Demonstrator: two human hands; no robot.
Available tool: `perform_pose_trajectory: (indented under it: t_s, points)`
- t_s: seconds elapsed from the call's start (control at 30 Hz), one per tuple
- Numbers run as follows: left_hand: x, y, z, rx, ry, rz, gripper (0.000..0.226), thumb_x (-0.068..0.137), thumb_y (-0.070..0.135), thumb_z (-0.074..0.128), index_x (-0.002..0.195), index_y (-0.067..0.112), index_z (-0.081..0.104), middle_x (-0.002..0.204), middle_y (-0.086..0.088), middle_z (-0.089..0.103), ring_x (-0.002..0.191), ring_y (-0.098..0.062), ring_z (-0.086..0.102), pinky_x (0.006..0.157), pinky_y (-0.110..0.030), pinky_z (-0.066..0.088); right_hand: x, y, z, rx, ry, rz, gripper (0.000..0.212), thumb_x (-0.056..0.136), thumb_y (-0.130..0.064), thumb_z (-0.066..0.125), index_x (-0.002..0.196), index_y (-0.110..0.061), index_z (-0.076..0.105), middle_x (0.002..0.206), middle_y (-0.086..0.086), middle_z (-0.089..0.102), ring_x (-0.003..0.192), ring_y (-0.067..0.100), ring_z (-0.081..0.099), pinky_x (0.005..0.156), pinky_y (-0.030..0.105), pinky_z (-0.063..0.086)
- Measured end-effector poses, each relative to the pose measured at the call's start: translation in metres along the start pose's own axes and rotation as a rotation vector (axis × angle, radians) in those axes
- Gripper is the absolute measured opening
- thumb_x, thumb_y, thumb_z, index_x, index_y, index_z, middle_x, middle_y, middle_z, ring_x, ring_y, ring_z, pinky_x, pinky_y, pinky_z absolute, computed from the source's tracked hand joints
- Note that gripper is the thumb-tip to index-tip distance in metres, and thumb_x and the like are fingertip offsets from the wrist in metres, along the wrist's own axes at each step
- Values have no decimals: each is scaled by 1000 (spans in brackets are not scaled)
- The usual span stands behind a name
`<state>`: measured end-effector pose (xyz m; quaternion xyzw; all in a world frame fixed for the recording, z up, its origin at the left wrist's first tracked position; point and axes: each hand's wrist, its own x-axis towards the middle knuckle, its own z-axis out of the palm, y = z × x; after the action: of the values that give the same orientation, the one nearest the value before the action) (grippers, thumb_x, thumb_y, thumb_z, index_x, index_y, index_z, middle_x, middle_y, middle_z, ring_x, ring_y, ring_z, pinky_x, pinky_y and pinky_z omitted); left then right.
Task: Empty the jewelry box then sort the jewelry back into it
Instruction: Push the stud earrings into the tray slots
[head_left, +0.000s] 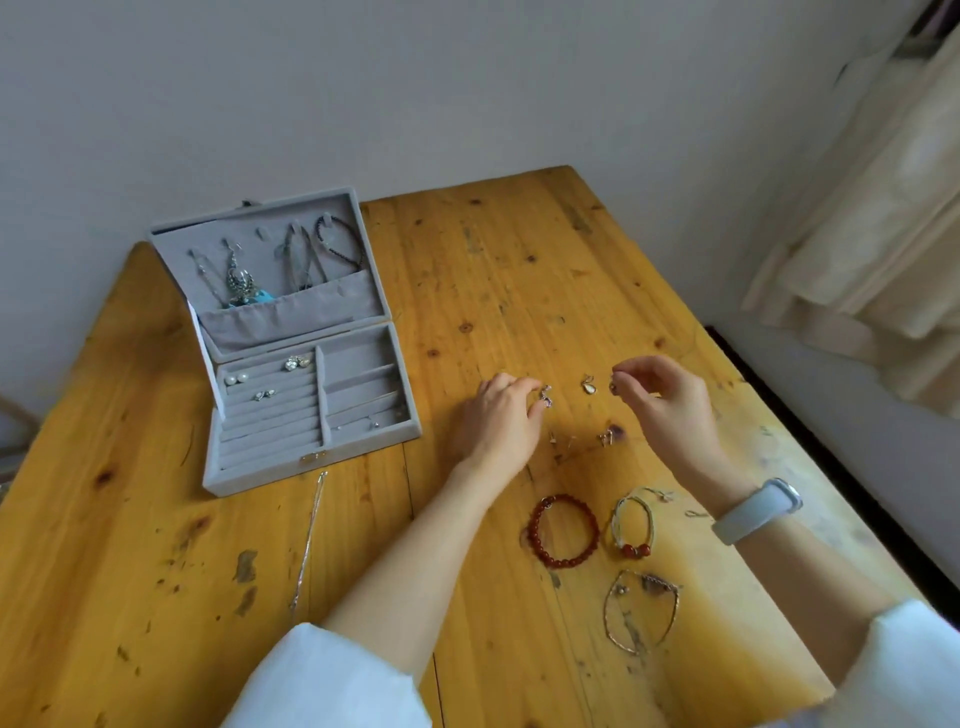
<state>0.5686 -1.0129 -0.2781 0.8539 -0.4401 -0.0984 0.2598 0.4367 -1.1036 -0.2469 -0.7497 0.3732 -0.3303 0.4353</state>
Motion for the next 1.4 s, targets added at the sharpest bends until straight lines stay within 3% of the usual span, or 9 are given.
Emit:
perform_pose_trajectory:
  t_s: [0.2,0.33,0.43,0.53,0.67,0.87,1.1,1.23,1.4]
  points:
    - [26,22,8,60,-21,-17,27,93,21,53,117,15,60,116,-5,54,100,-19,53,71,-24,43,-7,19,-16,-6,43,91,5,88,-13,56,86,-16,60,72,-7,61,74,12,57,71,28,47]
    - [33,22,8,75,-3,-31,16,93,17,53,100,14,67,108,-7,61,92,-22,59,74,-32,51,-10,23,-17,-39,14,82,6,89,-12,56,85,-16,59,73,-6,60,75,14,57,68,24,46]
    - [29,16,2,-90,49,-25,15,92,16,54,99,12,67,103,-4,65,92,-19,59,77,-29,50,-9,22,-14,-39,6,67,6,89,-13,56,85,-17,59,74,-5,61,74,11,57,64,19,44]
    - [11,9,-18,-355,207,-26,11,89,16,58,90,15,69,84,7,66,79,-9,59,68,-13,44,-8,13,-4,-17,-41,58,7,88,-13,57,84,-18,59,76,-5,61,71,11,58,62,20,46]
    - [-21,-18,-55,-559,329,-48,19,85,12,63,76,29,64,76,17,65,73,0,60,73,-17,48,-11,-10,23,-12,-137,-22,5,87,-14,59,84,-18,60,80,-5,62,74,7,56,66,20,43]
    - [-77,-82,-109,-793,439,-321,18,84,4,62,79,21,66,78,4,68,66,3,62,66,-10,48,-29,-60,90,57,-324,-170,8,85,-11,61,83,-19,59,75,-9,61,66,-4,54,60,8,39]
    - [-125,-157,-164,-797,462,-465,17,85,-1,58,92,12,66,83,-3,68,61,5,61,58,-7,45,-56,-108,175,57,-504,-338,14,83,-5,59,87,-16,68,77,-9,63,70,-2,55,64,5,38]
    - [-135,-179,-193,-712,288,-401,20,85,0,58,86,17,68,78,2,70,65,-2,60,59,-9,45,-65,-125,198,65,-572,-390,10,82,-8,62,85,-17,66,73,-18,59,71,-8,54,65,4,38]
    - [-116,-196,-200,-595,192,-383,18,83,1,61,91,16,67,82,2,69,65,6,59,63,-7,46,-60,-128,225,10,-578,-386,9,84,-10,62,85,-19,62,73,-22,55,71,-9,52,64,4,38]
